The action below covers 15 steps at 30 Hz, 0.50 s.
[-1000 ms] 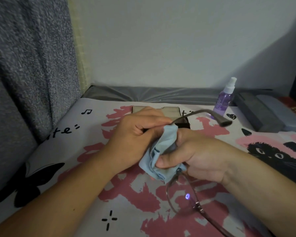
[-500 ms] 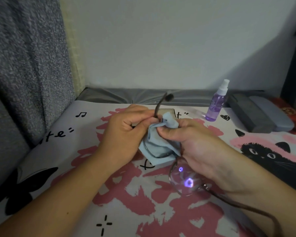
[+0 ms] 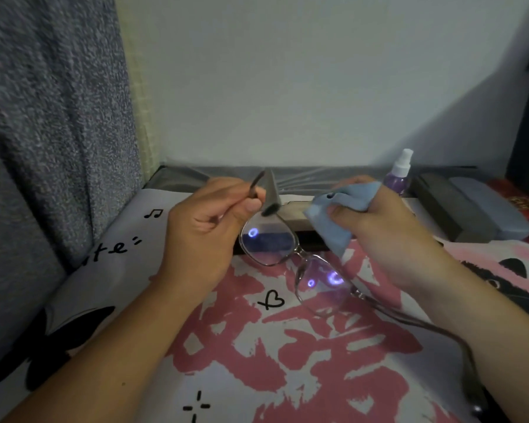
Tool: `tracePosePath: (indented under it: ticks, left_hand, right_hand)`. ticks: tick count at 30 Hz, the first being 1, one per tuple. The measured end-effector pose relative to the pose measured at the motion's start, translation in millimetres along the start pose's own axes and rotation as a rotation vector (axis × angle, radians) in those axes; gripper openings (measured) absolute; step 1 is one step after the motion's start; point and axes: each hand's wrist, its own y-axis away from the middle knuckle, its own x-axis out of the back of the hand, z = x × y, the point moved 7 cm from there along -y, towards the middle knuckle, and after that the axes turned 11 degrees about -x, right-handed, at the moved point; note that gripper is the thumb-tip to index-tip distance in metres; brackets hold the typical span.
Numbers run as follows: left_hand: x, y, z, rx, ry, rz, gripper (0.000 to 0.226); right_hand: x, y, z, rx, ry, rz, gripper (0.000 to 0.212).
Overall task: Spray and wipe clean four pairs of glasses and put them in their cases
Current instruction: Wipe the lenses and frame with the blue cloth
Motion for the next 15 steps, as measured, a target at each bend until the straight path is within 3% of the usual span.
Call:
tracePosePath:
  ticks: [2, 4, 7, 9, 12, 15]
  left_hand:
    - [3, -1, 1, 0.011, -0.016, 0.019, 0.015]
    - [9, -4, 0, 0.018, -0.094, 0.05, 0.019]
    - [22, -8, -8, 0.019, -0.19, 0.083, 0.02]
    - [28, -9, -13, 0.02, -0.199, 0.095, 0.015]
    - [33, -10, -15, 0.011, -0.209, 0.105, 0.014]
    - [28, -10, -10, -0.024, -0.215, 0.077, 0.013]
  right_hand:
    - [-15, 2, 9, -0.106, -0.194, -0.163, 0.006]
    - [-28, 8, 14, -0.203, -0.228, -0.332, 0.019]
    - [-41, 18, 16, -0.273, -0.158, -0.578, 0.049]
    - [-43, 22, 10, -0.334, -0.375, -0.698, 0.068]
    - [-38, 21, 0, -0.41, -0.738, -0.73, 0.055]
    - [-31, 14, 5, -0.419, -0.756, -0.618, 0.039]
